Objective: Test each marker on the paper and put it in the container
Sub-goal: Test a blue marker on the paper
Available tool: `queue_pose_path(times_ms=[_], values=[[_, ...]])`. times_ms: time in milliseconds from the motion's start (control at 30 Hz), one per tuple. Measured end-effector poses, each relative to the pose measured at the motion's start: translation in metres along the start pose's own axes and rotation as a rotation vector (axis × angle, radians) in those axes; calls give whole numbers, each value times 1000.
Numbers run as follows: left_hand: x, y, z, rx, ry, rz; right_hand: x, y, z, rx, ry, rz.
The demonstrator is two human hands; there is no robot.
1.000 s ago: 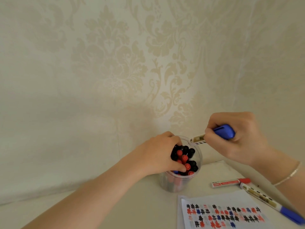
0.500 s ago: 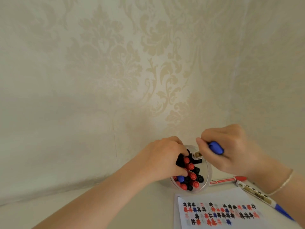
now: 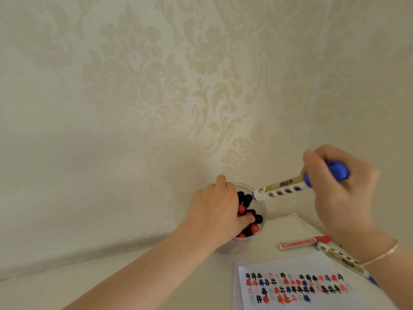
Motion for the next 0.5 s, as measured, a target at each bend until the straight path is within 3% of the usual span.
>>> queue_pose_path(times_ms=[133, 300, 500], values=[[3, -1, -2, -39, 50, -20, -10, 6, -5, -184, 132, 213], [-2, 0, -7, -97, -5, 62, -44, -11, 35, 178, 32, 483], [-7, 0, 1, -242, -130, 357, -57, -18, 57, 400, 68, 725]])
Point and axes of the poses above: each hand's wrist, its own y-axis towards the middle knuckle, its own z-axis out of the palm, x = y × z, the point moved 6 cm from there along y, towards the middle knuckle, and after that the axes turned 7 degrees about z, right-handed, at the moved point
